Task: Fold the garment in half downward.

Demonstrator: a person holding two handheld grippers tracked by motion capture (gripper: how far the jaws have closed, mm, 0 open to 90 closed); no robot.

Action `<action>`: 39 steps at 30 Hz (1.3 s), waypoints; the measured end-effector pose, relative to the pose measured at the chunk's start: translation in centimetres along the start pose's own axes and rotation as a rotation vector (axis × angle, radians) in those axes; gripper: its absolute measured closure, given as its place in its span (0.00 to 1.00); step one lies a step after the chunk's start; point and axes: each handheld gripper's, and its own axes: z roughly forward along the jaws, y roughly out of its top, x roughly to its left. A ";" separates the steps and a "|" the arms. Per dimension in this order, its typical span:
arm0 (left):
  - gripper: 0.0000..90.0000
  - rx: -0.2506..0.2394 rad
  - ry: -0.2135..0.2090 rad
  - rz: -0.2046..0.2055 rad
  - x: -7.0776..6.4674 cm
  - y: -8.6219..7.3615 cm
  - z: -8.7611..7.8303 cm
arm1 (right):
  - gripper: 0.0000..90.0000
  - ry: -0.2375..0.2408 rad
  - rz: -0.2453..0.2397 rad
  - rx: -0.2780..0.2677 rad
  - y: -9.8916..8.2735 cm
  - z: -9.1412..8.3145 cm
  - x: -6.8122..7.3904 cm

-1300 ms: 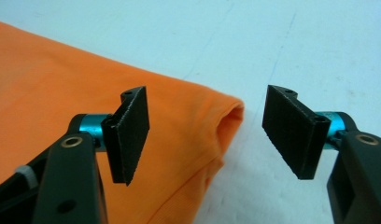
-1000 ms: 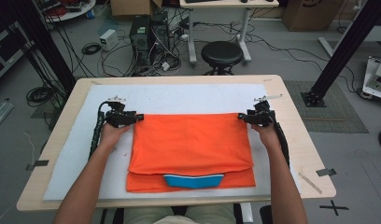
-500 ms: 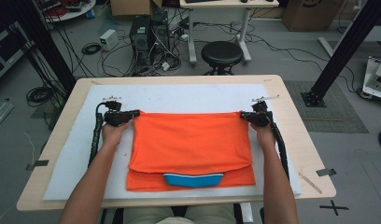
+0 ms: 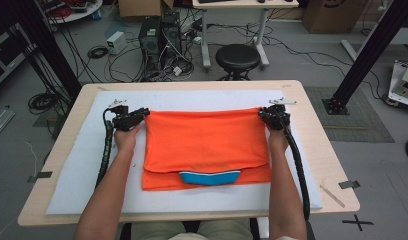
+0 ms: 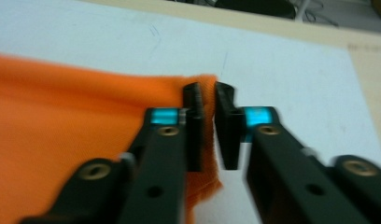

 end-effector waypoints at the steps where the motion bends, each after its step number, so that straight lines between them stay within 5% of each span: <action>1: 0.64 0.011 0.003 0.003 0.0 0.1 -0.2 | 0.68 0.006 0.025 0.006 0.0 -0.2 -0.1; 5: 0.55 -0.006 -0.018 0.020 -0.2 0.3 -2.2 | 0.55 0.056 0.072 -0.020 0.3 -1.9 -0.5; 7: 0.53 -0.014 -0.039 0.026 -0.5 0.1 -3.1 | 0.53 0.086 0.066 -0.022 0.2 -2.8 -0.3; 10: 0.53 -0.018 -0.049 0.050 -1.1 -0.5 -4.2 | 0.47 0.063 0.014 -0.027 -0.1 -4.4 0.3; 12: 0.53 -0.006 -0.067 0.051 -1.6 -1.0 -4.9 | 0.47 0.046 0.014 -0.033 -0.4 -5.4 0.4; 15: 0.53 0.018 -0.099 0.075 -2.9 -1.9 -6.2 | 0.54 0.080 0.012 -0.006 -1.4 -7.0 0.6; 20: 0.53 0.033 -0.123 0.136 -4.8 -3.7 -8.4 | 0.65 0.201 0.003 -0.019 -4.2 -9.7 1.9; 24: 0.53 0.035 -0.136 0.151 -5.5 -5.0 -9.8 | 0.66 0.375 -0.026 -0.030 -6.5 -11.5 4.2; 30: 0.53 0.054 -0.165 0.144 -6.2 -6.1 -10.8 | 0.75 0.598 -0.196 0.024 -6.7 -13.0 10.1; 33: 0.53 0.067 -0.169 0.153 -6.6 -6.4 -11.1 | 0.77 0.654 -0.253 0.084 -7.4 -12.7 12.7; 39: 0.53 0.090 -0.163 0.178 -7.4 -6.6 -11.4 | 0.86 0.626 -0.325 0.214 -8.9 -11.4 14.3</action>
